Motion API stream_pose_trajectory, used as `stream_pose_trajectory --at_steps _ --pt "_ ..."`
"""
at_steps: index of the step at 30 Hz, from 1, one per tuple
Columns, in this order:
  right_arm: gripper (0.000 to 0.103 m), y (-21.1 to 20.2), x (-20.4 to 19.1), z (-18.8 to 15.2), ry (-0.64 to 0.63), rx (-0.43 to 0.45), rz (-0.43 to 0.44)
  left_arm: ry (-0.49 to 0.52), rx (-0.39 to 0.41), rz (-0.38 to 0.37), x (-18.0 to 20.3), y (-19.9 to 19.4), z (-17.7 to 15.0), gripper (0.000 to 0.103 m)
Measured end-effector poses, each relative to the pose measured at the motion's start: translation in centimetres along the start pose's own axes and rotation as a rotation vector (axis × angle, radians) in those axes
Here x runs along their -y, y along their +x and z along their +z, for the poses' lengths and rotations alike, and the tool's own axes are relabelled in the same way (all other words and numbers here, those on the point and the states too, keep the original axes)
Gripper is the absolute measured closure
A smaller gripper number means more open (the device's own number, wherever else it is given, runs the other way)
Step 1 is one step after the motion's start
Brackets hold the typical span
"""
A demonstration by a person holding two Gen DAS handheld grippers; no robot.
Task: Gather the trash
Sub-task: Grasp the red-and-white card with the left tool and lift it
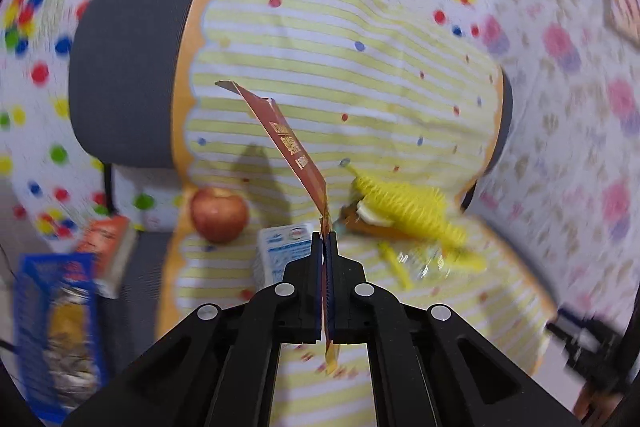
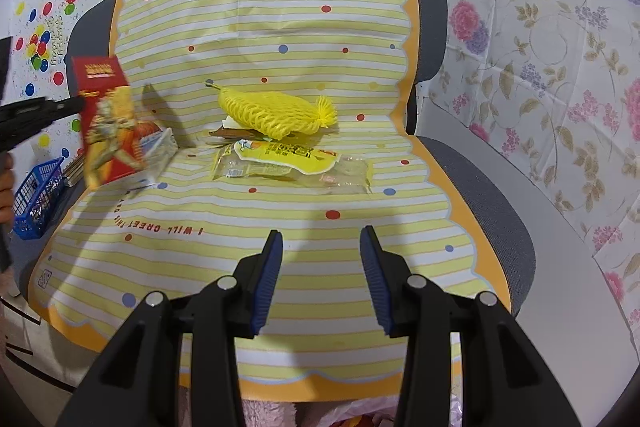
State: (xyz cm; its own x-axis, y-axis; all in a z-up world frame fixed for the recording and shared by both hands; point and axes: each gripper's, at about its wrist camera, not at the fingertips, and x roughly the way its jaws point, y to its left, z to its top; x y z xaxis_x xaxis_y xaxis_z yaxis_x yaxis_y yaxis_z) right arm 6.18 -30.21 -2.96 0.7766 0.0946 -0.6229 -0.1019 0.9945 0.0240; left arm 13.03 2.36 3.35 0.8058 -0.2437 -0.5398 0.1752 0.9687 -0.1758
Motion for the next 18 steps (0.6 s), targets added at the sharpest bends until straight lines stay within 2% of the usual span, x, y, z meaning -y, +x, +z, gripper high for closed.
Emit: stream_pose_trajectory --at_steps 4,6,8,14,16,17,18 --pt "0.063 0.2 -0.2 -0.5 0.008 -0.013 0.005 0.079 -0.052 0.001 0.4 -1.2 -0.5 0.102" --pt "0.063 0.3 -0.3 -0.8 0.008 -0.02 0.009 0.111 -0.069 -0.021 0.7 -1.1 -0.8 0.102" --pt "0.063 0.3 -0.5 -0.9 0.007 -0.023 0.013 0.136 -0.084 -0.012 1.2 -0.1 -1.3 0.102" --pt "0.063 0.1 -0.4 -1.2 0.007 -0.024 0.01 0.101 -0.167 0.002 0.6 3.5 -3.5 0.099" --pt "0.063 0.1 -0.2 -1.3 0.007 -0.03 0.008 0.078 -0.185 0.021 0.2 3.8 -4.2 0.085" --pt "0.063 0.2 -0.1 -1.4 0.009 -0.033 0.007 0.067 -0.177 0.004 -0.1 3.5 -4.5 0.066" --pt "0.063 0.3 0.0 -1.5 0.012 -0.036 0.006 0.061 -0.163 -0.003 -0.2 3.1 -4.9 0.052"
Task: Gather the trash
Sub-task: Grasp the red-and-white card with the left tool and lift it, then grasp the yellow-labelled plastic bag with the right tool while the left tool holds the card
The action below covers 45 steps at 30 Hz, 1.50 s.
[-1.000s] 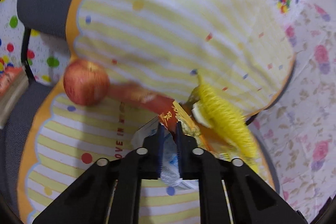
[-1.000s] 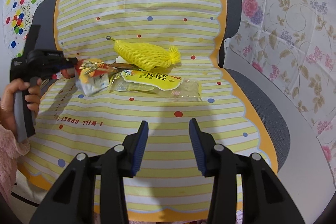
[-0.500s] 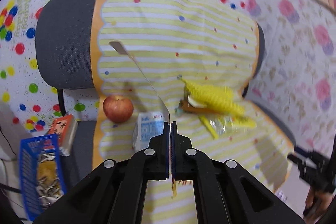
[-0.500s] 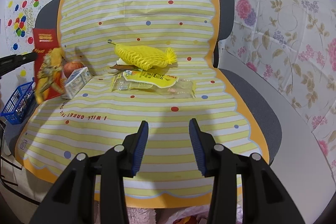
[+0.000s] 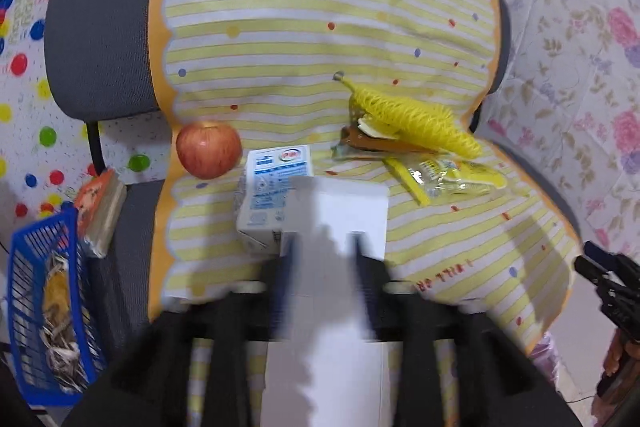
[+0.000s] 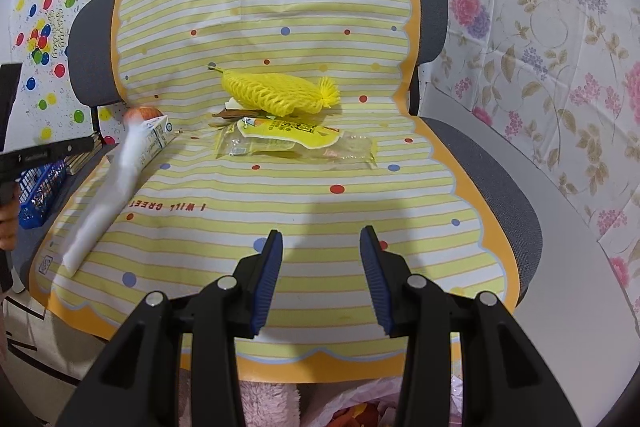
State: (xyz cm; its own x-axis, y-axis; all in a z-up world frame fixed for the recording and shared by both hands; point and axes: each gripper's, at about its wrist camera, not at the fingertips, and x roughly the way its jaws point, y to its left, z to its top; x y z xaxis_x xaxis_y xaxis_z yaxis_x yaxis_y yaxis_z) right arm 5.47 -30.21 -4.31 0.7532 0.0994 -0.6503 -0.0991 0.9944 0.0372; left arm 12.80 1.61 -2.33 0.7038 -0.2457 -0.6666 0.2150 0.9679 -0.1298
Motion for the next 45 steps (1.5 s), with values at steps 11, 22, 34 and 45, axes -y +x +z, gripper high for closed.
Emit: stream_pose_trajectory --at_steps 11,22,34,45 --pt "0.063 0.4 -0.5 -0.9 0.009 -0.022 0.025 -0.039 -0.132 -0.008 -1.2 2.6 -4.8 0.023" --pt "0.063 0.4 -0.8 -1.3 0.009 -0.038 0.029 -0.038 -0.171 -0.062 -1.6 7.0 -2.4 0.016" --pt "0.063 -0.2 -0.8 -1.6 0.004 -0.035 0.031 0.007 -0.08 -0.108 0.3 5.4 -1.2 0.082" --pt "0.063 -1.7 0.0 -1.1 0.018 0.005 0.018 0.104 0.043 -0.061 3.1 -3.6 1.8 0.102"
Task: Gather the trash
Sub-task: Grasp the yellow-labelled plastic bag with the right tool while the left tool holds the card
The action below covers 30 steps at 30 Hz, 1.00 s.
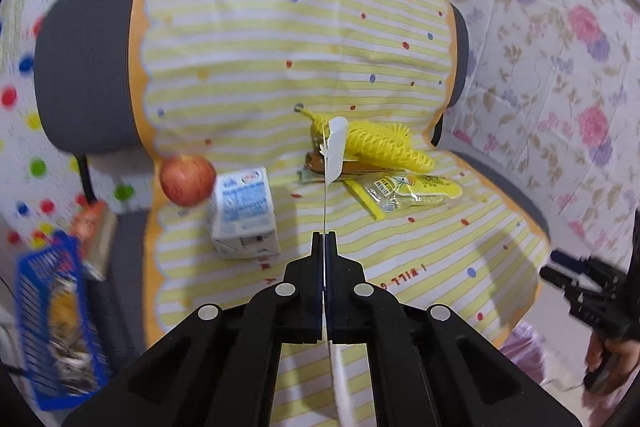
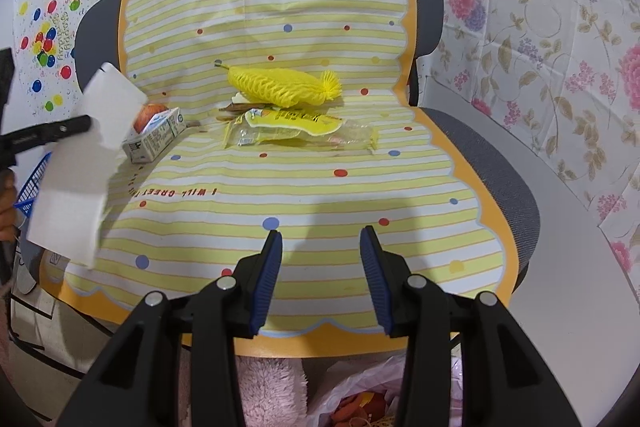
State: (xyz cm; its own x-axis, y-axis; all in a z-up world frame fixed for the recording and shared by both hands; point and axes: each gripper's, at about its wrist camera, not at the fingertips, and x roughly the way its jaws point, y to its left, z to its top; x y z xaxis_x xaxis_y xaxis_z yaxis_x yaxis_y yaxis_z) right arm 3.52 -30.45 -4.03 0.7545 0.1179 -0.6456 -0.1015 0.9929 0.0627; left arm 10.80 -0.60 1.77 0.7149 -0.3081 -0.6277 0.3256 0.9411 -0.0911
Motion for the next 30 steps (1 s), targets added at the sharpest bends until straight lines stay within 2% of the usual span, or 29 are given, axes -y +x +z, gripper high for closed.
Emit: stream_pose_trajectory --at_steps 4,9,12,15,18,23,30 --pt "0.063 0.8 0.3 0.4 0.006 0.001 -0.001 0.071 -0.049 0.024 1.6 1.5 -0.2 0.102" --pt "0.056 2.6 1.4 1.3 0.054 -0.007 0.024 0.037 -0.137 -0.003 1.8 5.3 -2.4 0.097" --pt "0.054 4.3 2.1 2.0 0.085 -0.02 0.035 0.037 -0.14 -0.03 2.3 6.0 -3.0 0.095" --pt "0.053 6.2 2.6 2.7 0.113 -0.031 0.041 0.057 -0.135 0.012 2.5 6.1 -3.0 0.095" --pt "0.049 8.0 2.0 3.9 0.042 -0.024 -0.025 0.07 -0.137 0.045 1.9 6.0 -2.8 0.097" --pt "0.038 11.3 1.3 5.4 -0.083 -0.05 -0.092 0.06 -0.147 0.043 0.3 6.2 -2.6 0.097" --pt "0.036 14.3 -0.7 6.7 -0.301 -0.066 -0.165 0.042 -0.146 -0.024 0.9 6.5 -2.3 0.097"
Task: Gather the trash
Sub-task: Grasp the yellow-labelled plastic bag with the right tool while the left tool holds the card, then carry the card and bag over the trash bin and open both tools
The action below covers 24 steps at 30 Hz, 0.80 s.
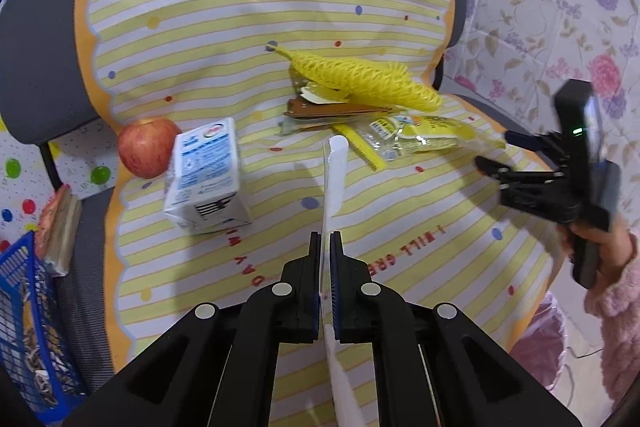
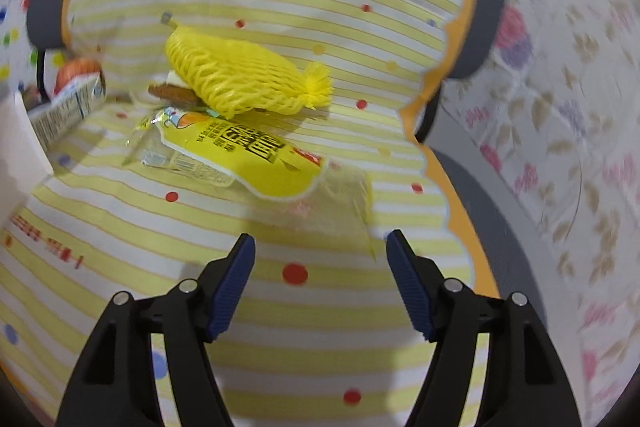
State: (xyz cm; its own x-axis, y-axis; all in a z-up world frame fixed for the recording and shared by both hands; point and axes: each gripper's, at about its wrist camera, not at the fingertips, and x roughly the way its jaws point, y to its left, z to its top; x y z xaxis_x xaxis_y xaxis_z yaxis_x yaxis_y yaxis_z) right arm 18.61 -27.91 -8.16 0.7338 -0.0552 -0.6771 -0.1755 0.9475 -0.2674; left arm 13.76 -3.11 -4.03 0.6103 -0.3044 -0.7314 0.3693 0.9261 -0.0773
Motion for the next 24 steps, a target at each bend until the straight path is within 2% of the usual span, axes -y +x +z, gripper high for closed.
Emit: stream_pose_trajectory --at_steps 2,3,4,5,6,8,11,14,17,21,24 --pt "0.036 0.9 -0.8 0.5 -0.06 -0.008 -0.015 0.0 0.003 0.007 0.1 0.1 0.1 0.098" --pt "0.04 1.1 -1.1 0.6 -0.074 -0.011 -0.019 -0.005 0.003 0.007 0.1 0.1 0.1 0.098" --pt "0.047 1.3 -1.3 0.7 -0.085 -0.016 -0.024 -0.011 0.004 0.008 0.1 0.0 0.1 0.098" --pt "0.06 1.4 -1.4 0.8 -0.087 -0.026 -0.022 -0.016 0.006 0.011 0.0 -0.1 0.0 0.099" --pt "0.064 1.1 -1.4 0.8 -0.076 -0.026 -0.005 -0.023 0.01 0.012 0.0 -0.2 -0.1 0.099" --pt "0.085 0.1 -1.3 0.7 -0.048 -0.016 0.017 -0.031 0.021 0.01 -0.1 -0.7 -0.2 0.099" --pt "0.1 -3.1 -0.4 -0.2 0.046 -0.002 0.093 -0.044 0.049 0.013 -0.2 -1.7 -0.4 0.101" --pt "0.1 -6.6 0.5 -1.4 0.155 0.002 0.171 -0.065 0.09 0.002 0.0 -3.3 -0.8 0.101" --pt "0.1 -10.2 1.1 -3.2 0.239 0.018 0.208 -0.063 0.124 -0.005 0.9 -4.7 -1.4 0.102" --pt "0.1 -14.2 1.6 -5.7 0.274 0.056 0.18 -0.064 0.165 -0.039 2.6 -6.8 -2.4 0.102" --pt "0.1 -16.3 2.5 -8.3 0.341 0.037 0.202 -0.052 0.19 -0.05 4.5 -7.9 -3.3 0.102"
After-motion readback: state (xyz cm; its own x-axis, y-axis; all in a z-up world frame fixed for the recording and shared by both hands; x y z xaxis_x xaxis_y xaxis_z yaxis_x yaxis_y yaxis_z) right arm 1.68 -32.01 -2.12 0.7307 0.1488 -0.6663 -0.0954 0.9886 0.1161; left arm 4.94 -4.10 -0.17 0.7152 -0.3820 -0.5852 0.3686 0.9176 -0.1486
